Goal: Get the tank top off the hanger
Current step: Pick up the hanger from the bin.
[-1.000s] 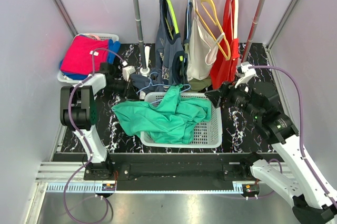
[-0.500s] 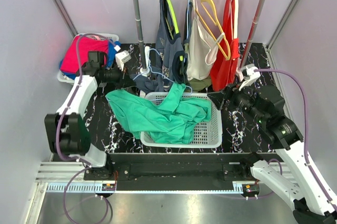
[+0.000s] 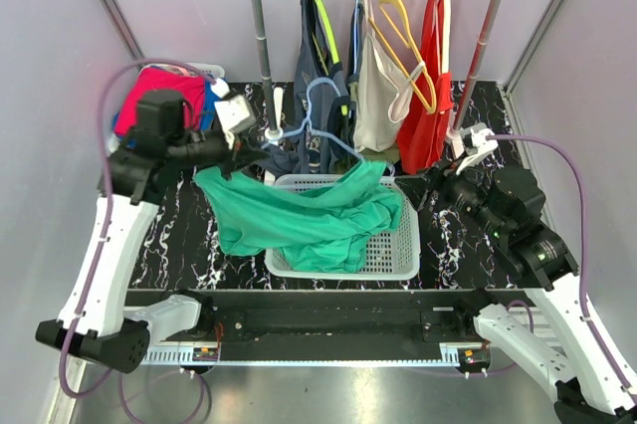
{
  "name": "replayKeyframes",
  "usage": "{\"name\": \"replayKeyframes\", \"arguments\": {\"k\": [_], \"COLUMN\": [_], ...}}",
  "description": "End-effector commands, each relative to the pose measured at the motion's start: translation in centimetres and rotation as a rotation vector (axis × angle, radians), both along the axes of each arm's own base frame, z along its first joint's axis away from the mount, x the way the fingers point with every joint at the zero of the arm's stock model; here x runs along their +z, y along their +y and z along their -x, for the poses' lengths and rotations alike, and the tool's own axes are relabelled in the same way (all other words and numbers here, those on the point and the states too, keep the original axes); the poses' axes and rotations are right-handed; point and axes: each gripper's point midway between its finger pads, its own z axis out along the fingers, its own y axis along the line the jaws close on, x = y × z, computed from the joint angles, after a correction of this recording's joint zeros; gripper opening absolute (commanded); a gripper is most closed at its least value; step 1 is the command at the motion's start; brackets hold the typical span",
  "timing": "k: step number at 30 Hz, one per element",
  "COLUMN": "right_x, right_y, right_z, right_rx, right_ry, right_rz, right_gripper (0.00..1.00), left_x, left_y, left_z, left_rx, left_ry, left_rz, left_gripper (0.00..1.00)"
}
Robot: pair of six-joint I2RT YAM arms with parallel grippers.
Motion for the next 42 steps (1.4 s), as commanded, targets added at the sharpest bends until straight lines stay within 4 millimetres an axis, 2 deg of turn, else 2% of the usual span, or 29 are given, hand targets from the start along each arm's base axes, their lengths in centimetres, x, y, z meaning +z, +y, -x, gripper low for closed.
{"name": "replayKeyframes", "arguments": {"k": [1, 5, 7, 8, 10, 11, 15, 22, 27, 29, 32, 37, 42], "right_x": [3.3, 4.3, 5.3, 5.7, 6.2, 6.3, 5.4, 4.3, 2.3, 1.0, -0.2, 0.9, 1.8], "right_y": [-0.6, -2.4, -3.2, -3.5, -3.9, -3.6, -2.8, -2.7, -2.7, -2.9, -3.3, -2.8, -1.5], "right_z": [1.0, 1.4, 2.3, 2.6, 3.8, 4.4, 5.8, 5.8, 5.4, 5.3, 5.7, 6.2, 4.8], "right_rx": [-0.007, -0.092, -0.115, -0.122, -0.112, -0.086, -0.008, -0.012, -0.027, -0.048, -0.059, -0.024, 0.009], "right_ry": [-0.101, -0.129, -0.157, -0.172, -0.196, -0.200, -0.186, -0.156, -0.107, -0.079, -0.069, -0.107, -0.118], "right_rz": [-0.037, -0.055, -0.094, -0.113, -0.148, -0.160, -0.170, -0.187, -0.181, -0.175, -0.181, -0.235, -0.239], "right_gripper": [0.69, 0.74, 0.77, 0.77, 0.80, 0.81, 0.84, 0.82, 0.83, 0.84, 0.85, 0.82, 0.81], "left_x": [7.3, 11.0, 12.4, 12.7, 12.9, 12.9, 13.2, 14.8, 15.4, 15.5, 15.6, 15.2, 15.1], "left_y": [-0.1, -2.0, -2.7, -3.8, -4.8, -6.0, -8.1, -8.1, -7.7, -7.6, -7.5, -7.9, -8.0], "left_z": [1.4, 2.9, 2.7, 3.5, 3.2, 4.1, 3.7, 3.1, 2.9, 2.9, 3.1, 2.9, 2.9], "left_rx": [0.028, -0.003, 0.008, -0.027, -0.024, -0.061, -0.071, -0.051, -0.035, -0.035, -0.038, -0.045, -0.049], "left_ry": [-0.119, -0.172, -0.196, -0.192, -0.197, -0.197, -0.198, -0.253, -0.290, -0.301, -0.303, -0.283, -0.276], "left_rz": [0.084, 0.141, 0.152, 0.159, 0.151, 0.153, 0.151, 0.159, 0.154, 0.154, 0.156, 0.153, 0.154], "left_gripper": [0.00, 0.00, 0.00, 0.00, 0.00, 0.00, 0.00, 0.00, 0.00, 0.00, 0.00, 0.00, 0.00]}}
